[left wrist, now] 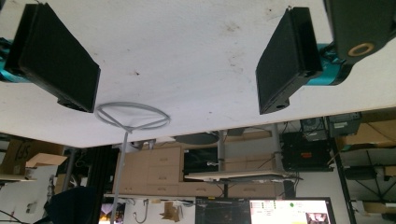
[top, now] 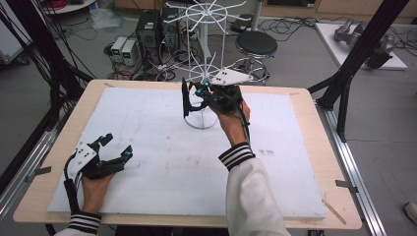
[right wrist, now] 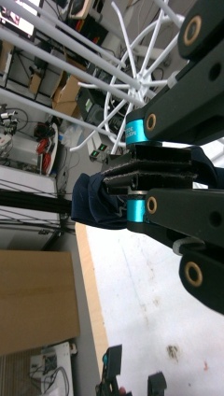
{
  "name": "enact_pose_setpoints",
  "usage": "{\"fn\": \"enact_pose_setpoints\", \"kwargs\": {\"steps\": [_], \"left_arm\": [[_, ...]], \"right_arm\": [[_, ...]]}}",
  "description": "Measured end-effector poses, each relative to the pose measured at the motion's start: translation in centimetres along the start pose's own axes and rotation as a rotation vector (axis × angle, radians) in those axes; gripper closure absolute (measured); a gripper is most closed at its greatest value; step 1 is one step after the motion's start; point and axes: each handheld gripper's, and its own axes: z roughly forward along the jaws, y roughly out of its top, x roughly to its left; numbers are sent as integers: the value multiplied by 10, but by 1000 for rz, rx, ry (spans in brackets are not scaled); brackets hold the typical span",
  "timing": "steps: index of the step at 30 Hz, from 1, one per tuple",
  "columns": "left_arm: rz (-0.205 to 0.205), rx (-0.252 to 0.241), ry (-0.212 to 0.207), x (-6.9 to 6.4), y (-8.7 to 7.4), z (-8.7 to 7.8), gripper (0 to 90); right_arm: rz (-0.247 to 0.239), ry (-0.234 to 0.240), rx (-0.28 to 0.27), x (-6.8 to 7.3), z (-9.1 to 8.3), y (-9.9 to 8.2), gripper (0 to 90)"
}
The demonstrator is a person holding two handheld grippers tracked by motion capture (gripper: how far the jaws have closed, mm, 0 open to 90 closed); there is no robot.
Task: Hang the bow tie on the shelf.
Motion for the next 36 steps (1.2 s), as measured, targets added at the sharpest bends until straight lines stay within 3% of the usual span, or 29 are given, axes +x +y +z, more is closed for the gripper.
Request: {"fn": "enact_pose_setpoints", "kwargs": {"steps": [18,28,36], "left_arm": [[-1,-2,0,0,0,0,142],[-3,-3,0,0,0,0,142],[-5,-6,1,0,0,1,142]], "right_arm": [[-22,-17,42,-8,3,1,864],[-55,-43,65,-5,4,2,730],[-69,-64,53,-6,0,8,666]]}}
